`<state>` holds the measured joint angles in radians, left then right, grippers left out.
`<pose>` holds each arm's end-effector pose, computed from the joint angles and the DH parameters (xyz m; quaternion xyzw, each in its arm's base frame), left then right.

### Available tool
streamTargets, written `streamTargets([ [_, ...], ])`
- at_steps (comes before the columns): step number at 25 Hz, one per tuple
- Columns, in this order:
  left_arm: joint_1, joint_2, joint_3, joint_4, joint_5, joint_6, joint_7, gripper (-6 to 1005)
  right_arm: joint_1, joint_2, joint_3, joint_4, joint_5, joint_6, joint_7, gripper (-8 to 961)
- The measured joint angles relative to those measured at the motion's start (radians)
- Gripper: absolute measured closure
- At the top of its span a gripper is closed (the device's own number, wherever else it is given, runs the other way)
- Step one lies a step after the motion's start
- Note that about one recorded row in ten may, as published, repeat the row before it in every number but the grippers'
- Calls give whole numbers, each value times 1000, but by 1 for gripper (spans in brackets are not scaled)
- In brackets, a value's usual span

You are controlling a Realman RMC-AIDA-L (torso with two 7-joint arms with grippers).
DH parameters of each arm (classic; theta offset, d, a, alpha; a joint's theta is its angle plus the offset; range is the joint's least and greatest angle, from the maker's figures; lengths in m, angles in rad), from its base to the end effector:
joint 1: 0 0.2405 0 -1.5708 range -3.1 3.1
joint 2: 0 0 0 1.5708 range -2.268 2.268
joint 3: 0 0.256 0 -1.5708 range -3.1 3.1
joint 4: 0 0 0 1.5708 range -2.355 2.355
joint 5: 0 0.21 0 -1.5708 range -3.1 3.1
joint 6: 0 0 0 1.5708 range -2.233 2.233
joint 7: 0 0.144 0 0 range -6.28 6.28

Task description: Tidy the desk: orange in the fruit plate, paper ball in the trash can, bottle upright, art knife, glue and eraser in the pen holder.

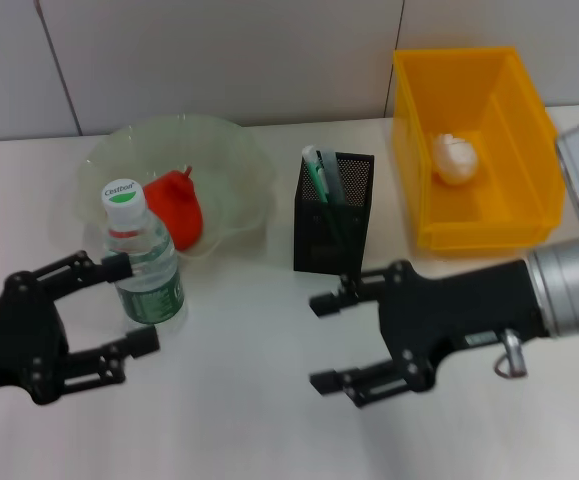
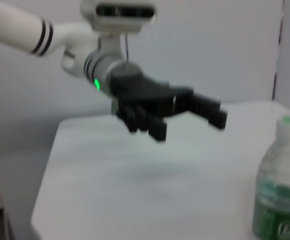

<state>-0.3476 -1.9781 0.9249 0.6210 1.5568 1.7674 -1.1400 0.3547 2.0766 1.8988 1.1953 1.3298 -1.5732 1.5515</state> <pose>-0.2716 0.2801 0.0368 -0.9184 -0.1063 -0.3588 0.1282 0.1902 0.3027 -0.0007 -0.9829 0.0479 0.1697 0.0534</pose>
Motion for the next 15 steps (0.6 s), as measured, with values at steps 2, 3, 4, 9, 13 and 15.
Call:
streamTargets([
  [2,0,-4,4,1,1,8,0,164,-10,-1,17,0,-19,-34,5,186],
  [3,-2,-12,23,3,5,24,3,164,-13,-1,31,1,-23,-49,5,186],
  [4,-4,-18,30,7,12,25,3,164,-17,-1,51,1,-27,-69,4,186],
  [9,-29,-55,37,27,78,13,0,164,-26,0,133,2,-27,-138,-6,187],
  [13,-57,-69,36,26,107,7,0,164,-40,1,161,11,-22,-172,-29,187],
  [15,-69,-73,37,22,116,6,0,164,-45,1,168,18,-20,-181,-33,187],
])
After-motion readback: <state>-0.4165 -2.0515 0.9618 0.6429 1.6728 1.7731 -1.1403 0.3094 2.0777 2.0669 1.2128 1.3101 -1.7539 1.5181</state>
